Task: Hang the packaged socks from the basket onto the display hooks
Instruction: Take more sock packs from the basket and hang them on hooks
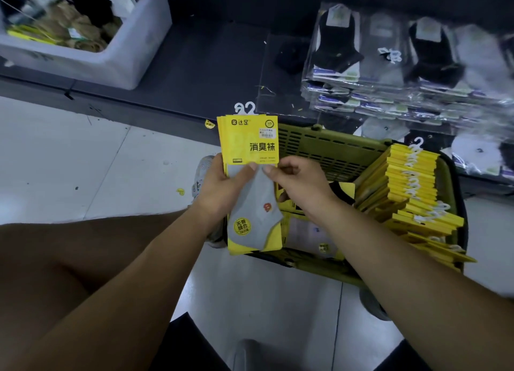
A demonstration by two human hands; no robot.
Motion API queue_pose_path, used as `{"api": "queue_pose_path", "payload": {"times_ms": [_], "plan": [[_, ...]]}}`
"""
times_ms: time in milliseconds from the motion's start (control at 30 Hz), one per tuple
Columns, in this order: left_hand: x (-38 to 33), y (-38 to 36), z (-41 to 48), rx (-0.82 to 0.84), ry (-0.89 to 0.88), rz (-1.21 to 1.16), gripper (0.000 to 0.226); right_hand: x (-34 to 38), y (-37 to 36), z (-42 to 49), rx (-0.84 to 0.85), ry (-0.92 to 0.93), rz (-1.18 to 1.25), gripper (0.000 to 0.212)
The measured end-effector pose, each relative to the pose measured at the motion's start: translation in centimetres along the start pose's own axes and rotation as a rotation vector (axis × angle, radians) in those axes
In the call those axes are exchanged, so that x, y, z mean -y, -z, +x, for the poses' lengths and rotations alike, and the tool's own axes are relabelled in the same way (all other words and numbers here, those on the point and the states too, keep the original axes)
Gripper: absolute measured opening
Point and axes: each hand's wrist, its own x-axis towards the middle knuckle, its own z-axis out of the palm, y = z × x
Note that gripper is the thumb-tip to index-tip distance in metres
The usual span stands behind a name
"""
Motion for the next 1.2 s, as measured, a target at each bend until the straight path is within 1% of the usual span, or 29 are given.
{"api": "queue_pose_path", "payload": {"times_ms": [67,167,200,267,333,400,500,633,767,833,900,967,1033,1133,1200], "plan": [[0.2,0.8,0.3,-0.020,0.016,0.014,0.035,-0.9,0.7,0.9,-0.066,-0.004,-0.070,0.011],[0.3,2.0,0.6,-0.043,0.051,-0.036,0.034,-3.6,3.0,2.9,-0.109,-0.004,-0.349,0.007],[0.5,2.3,0.7,-0.052,0.059,-0.047,0.034,-4.8,3.9,3.6,-0.098,-0.016,-0.477,0.010],[0.7,2.7,1.0,-0.060,0.068,-0.073,0.034,-6.9,5.1,4.7,-0.074,-0.081,-0.688,0.027],[1.0,2.9,1.3,-0.060,0.073,-0.092,0.034,-8.2,5.8,5.6,-0.055,-0.133,-0.815,0.040],[1.2,2.9,1.5,-0.052,0.071,-0.086,0.035,-8.8,5.9,6.6,-0.011,-0.128,-0.925,0.048],[1.3,2.8,1.9,-0.041,0.064,-0.057,0.036,-9.2,5.6,7.7,0.043,-0.107,-1.054,0.053],[1.5,2.9,2.1,-0.035,0.059,-0.052,0.037,-9.7,5.7,8.0,0.018,-0.053,-1.142,0.050],[1.7,3.0,2.2,-0.033,0.055,-0.046,0.036,-10.2,5.9,7.8,-0.011,-0.008,-1.158,0.046],[1.6,2.9,2.3,-0.034,0.056,-0.046,0.036,-10.1,5.9,7.9,0.009,-0.030,-1.138,0.042],[1.6,2.9,2.3,-0.034,0.058,-0.047,0.036,-9.5,6.2,8.1,0.069,-0.086,-1.085,0.037],[1.6,2.9,2.2,-0.034,0.058,-0.053,0.037,-8.5,6.7,8.1,0.137,-0.142,-1.012,0.035],[1.7,2.9,2.2,-0.035,0.058,-0.061,0.036,-7.0,7.4,7.7,0.164,-0.169,-0.925,0.032],[1.5,2.7,1.9,-0.031,0.063,-0.076,0.037,-4.1,8.6,6.9,0.117,-0.187,-0.718,0.022],[1.4,2.6,1.8,-0.033,0.063,-0.086,0.038,-1.6,9.2,6.4,0.037,-0.173,-0.598,0.018]]}}
